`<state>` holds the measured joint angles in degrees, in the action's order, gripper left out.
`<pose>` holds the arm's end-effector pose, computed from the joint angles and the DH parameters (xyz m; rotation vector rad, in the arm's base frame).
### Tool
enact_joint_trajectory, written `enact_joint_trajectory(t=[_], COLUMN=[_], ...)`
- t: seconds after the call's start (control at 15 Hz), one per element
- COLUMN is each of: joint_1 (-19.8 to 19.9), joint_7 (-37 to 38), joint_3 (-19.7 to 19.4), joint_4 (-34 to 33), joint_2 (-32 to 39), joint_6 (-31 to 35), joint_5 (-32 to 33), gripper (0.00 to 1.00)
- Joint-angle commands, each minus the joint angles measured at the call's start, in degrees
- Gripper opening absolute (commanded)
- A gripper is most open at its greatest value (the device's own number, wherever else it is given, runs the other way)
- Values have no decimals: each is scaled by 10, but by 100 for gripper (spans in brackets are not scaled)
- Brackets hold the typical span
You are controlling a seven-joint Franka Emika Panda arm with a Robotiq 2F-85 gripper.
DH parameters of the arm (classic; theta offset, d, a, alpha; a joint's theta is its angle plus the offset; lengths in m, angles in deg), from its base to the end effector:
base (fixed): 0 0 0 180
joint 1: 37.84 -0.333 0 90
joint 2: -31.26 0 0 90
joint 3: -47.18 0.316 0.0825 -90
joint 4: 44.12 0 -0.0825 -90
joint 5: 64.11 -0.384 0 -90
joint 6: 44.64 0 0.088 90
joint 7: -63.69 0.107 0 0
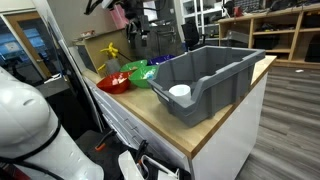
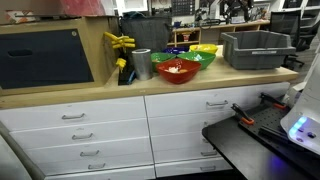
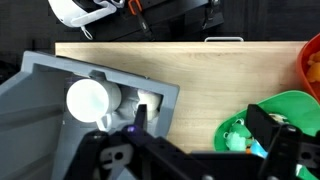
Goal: Remove the white paper object from the grey bucket and put it in the yellow bowl
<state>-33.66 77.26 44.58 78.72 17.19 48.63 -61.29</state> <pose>0.4458 -0.0591 0.4874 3.0156 -0.5220 -0.4125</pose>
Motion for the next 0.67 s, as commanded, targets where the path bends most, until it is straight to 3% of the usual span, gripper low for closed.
enact_joint_trajectory(t=[0.0,0.4,0.47,0.53,0.6], joint_1=[-13,-25,-22,-20,-20], joint_7=[-61,-181,-179,-157,-158], joint_3=[3,-1,-3,2,1], joint_4=[-13,-10,-20,-3,-4], joint_2=[-2,-12,-9,-5,-5], joint_6=[-24,-41,-68,-29,-33], joint_5=[-16,-8,-15,-7,-7], gripper=[100,100,100,100,100])
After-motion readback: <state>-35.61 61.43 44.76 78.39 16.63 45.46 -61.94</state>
